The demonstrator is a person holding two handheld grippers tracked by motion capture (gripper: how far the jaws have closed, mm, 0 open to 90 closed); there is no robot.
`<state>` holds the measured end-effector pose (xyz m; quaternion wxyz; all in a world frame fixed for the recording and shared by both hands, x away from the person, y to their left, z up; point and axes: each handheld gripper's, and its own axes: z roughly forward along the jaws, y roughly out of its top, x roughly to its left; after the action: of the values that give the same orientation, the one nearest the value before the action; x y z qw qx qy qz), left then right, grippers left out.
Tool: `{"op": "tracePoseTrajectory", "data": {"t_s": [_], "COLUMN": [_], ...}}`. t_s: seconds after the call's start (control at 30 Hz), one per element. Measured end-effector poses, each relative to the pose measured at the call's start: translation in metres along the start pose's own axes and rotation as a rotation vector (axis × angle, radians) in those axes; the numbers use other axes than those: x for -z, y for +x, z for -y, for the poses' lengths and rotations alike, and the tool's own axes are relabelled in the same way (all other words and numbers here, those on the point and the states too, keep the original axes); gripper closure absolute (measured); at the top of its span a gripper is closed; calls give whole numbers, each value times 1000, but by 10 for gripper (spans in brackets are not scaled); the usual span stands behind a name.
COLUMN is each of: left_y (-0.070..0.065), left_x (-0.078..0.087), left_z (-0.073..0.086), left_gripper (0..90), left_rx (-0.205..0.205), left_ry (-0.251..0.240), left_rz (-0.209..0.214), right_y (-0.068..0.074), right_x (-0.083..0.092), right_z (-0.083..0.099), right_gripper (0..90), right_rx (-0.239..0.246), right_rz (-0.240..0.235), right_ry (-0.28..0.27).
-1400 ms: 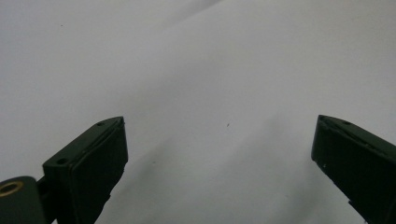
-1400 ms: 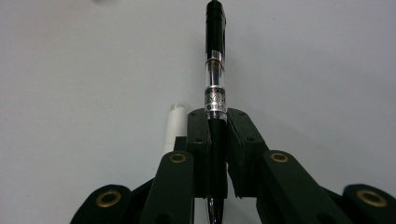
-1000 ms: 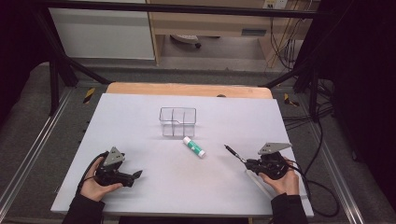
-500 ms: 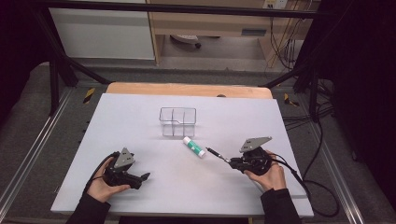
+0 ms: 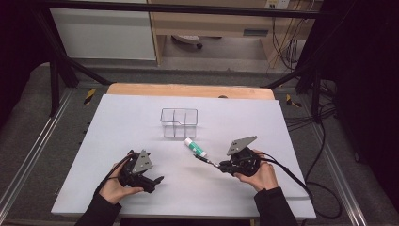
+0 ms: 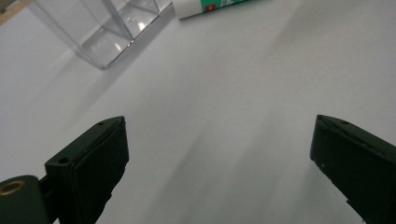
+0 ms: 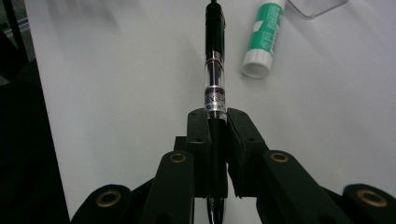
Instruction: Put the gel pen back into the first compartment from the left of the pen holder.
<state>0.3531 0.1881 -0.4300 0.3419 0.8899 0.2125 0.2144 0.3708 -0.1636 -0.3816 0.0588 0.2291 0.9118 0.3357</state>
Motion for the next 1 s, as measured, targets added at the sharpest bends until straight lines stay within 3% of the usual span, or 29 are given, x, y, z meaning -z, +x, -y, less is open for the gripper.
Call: {"op": "tracePoseTrajectory", "data": {"t_s": [0.23, 0.6, 1.0], "left_y": [-12, -30, -47], "left_x": [-5, -16, -25], "left_z": [-21, -50, -69], "left_gripper": [49, 85, 214], "left_rx": [-119, -271, -499], "left_ry": [-6, -14, -19], "left_rz": [9, 32, 3], "right_y": [8, 15, 16], "right_x": [-10, -18, -24], "right_z": [-11, -23, -36], "right_gripper": [802, 802, 802], "right_rx": [41, 79, 51], "right_rz": [-31, -57, -70], "right_ry": [42, 67, 119]}}
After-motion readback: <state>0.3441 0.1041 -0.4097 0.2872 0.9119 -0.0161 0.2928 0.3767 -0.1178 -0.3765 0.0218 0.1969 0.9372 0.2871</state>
